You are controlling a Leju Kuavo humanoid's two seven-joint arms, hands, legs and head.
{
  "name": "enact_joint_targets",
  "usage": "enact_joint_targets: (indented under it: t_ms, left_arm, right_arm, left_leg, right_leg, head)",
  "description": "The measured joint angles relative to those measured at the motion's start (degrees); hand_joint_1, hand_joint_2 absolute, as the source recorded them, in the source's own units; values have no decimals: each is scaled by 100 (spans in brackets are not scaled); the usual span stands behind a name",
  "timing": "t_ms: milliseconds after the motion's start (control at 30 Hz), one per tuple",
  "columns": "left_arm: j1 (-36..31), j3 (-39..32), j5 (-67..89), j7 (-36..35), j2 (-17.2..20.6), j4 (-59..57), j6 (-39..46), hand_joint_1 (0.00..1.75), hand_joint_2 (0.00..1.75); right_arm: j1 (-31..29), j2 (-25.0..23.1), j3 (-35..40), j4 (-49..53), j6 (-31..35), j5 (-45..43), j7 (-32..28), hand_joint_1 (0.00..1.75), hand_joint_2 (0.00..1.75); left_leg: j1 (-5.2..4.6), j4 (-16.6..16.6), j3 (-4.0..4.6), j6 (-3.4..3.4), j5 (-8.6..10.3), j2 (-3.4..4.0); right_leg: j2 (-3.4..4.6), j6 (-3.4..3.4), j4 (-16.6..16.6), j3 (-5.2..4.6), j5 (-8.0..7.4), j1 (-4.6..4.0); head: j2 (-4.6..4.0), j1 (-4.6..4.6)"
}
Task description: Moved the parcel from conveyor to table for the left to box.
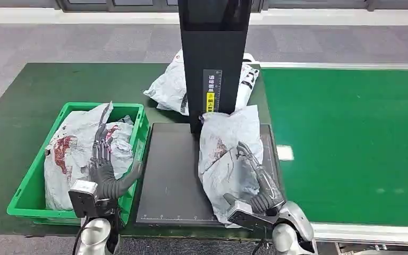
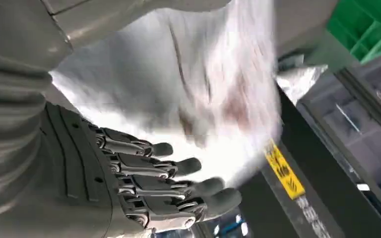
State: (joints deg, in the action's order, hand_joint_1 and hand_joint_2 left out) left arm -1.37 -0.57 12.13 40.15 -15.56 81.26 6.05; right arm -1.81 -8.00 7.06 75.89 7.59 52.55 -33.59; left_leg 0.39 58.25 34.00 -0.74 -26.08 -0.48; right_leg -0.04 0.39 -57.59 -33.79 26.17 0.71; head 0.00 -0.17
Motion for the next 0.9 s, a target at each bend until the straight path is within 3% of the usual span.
enact_joint_targets:
  t_ms: [300, 533, 667, 900]
  left_arm:
    - [2, -2, 142, 2, -4, 13, -2, 0, 175]
    - [2, -2, 155, 2, -7, 13, 46, 0, 175]
    - [-8, 72, 371, 2, -4, 65, 264, 0, 175]
    - [-408, 1098, 1566, -110, -4, -175, 645, 0, 175]
  right_arm:
    - [224, -151, 0, 963, 2357, 1311, 361, 0, 175]
    - [381, -199, 0, 1418, 2872, 1320, 278, 0, 175]
    - [492, -546, -288, 2053, 3225, 1161, -494, 0, 175]
    - [494, -798, -942, 3099, 3260, 434, -621, 0, 175]
  left_leg:
    - [0, 0, 0, 0, 0, 0]
    - [0, 0, -1, 0, 0, 1]
    - [-1, 2, -2, 0, 0, 3]
    - [-10, 5, -7, 6, -3, 6]
  right_leg:
    - [0, 0, 0, 0, 0, 0]
    - [1, 0, 0, 1, 0, 1]
    - [2, 0, 0, -4, -1, 2]
    - [3, 7, 3, 0, -5, 12]
  head:
    - [0, 0]
    - [0, 0]
    - [0, 0]
    - [0, 0]
